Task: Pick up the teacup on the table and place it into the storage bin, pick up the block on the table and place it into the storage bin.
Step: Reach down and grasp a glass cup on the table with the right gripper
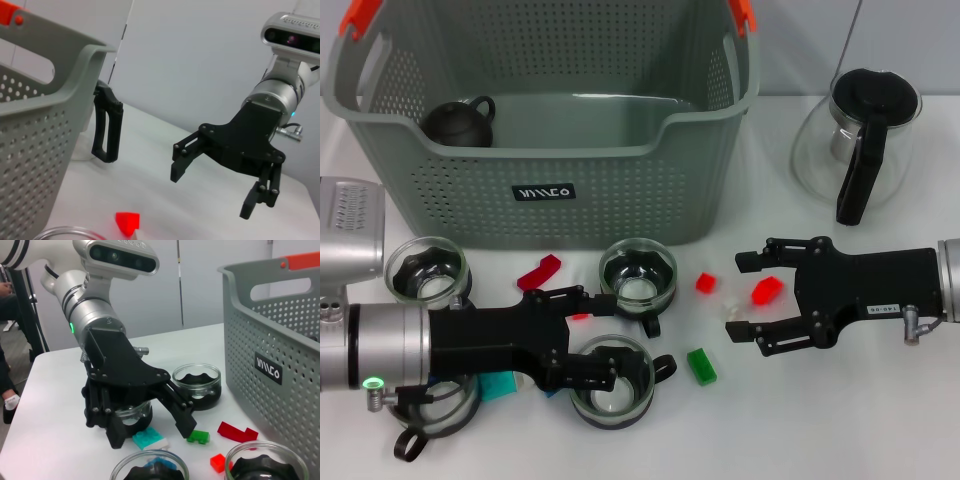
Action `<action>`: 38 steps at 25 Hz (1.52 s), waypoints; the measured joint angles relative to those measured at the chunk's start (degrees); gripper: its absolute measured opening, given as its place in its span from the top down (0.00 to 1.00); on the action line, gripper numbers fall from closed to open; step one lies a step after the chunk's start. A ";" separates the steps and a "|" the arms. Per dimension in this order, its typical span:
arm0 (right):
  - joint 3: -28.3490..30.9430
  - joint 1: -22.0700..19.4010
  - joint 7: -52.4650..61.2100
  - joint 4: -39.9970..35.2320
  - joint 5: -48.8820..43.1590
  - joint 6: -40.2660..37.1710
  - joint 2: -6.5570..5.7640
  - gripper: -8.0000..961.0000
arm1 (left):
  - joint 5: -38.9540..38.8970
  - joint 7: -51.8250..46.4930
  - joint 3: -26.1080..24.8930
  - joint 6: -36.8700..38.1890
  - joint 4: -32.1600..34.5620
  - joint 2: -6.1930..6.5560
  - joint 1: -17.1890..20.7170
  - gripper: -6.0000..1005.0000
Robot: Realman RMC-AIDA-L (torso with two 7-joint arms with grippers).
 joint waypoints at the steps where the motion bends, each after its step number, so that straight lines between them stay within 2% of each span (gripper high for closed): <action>1: 0.07 0.07 0.10 0.00 0.00 0.00 -0.06 0.05 | -0.04 0.00 -0.02 0.14 0.00 0.00 0.00 0.10; 10: -0.29 0.04 0.66 -0.44 0.00 0.06 -0.20 0.05 | -0.04 -0.15 0.06 1.81 0.31 0.14 -0.49 0.10; 13: -0.96 -0.26 1.70 -3.18 -0.97 0.20 -0.19 0.05 | -0.07 -0.21 -0.20 2.37 0.37 0.35 -0.51 0.10; 18: -1.27 0.29 9.88 -11.03 -7.99 0.08 -0.40 0.05 | -0.08 -0.15 -0.17 3.24 0.33 0.42 -0.60 0.10; 22: -3.38 2.58 18.61 -18.21 -17.24 -0.15 -0.53 0.05 | -0.08 -0.27 -0.02 3.32 0.21 0.05 -0.60 0.10; 26: -4.76 4.80 22.15 -19.02 -21.78 -0.07 -0.25 0.05 | -0.19 -0.44 -0.27 3.42 -0.02 -0.18 -0.60 0.10; 29: -5.76 6.89 23.64 -18.89 -25.05 0.29 0.51 0.05 | -0.30 -0.46 -0.30 3.50 -0.04 -0.52 -0.59 0.10; 34: -6.33 7.68 23.22 -18.78 -23.06 -0.14 0.82 0.05 | -0.34 -0.47 -0.36 3.76 -0.07 -0.61 -0.40 0.10; 38: -9.39 8.20 23.24 -18.79 -19.98 -2.33 1.32 0.05 | -0.30 -0.47 -0.38 4.00 0.21 -0.24 -0.11 0.10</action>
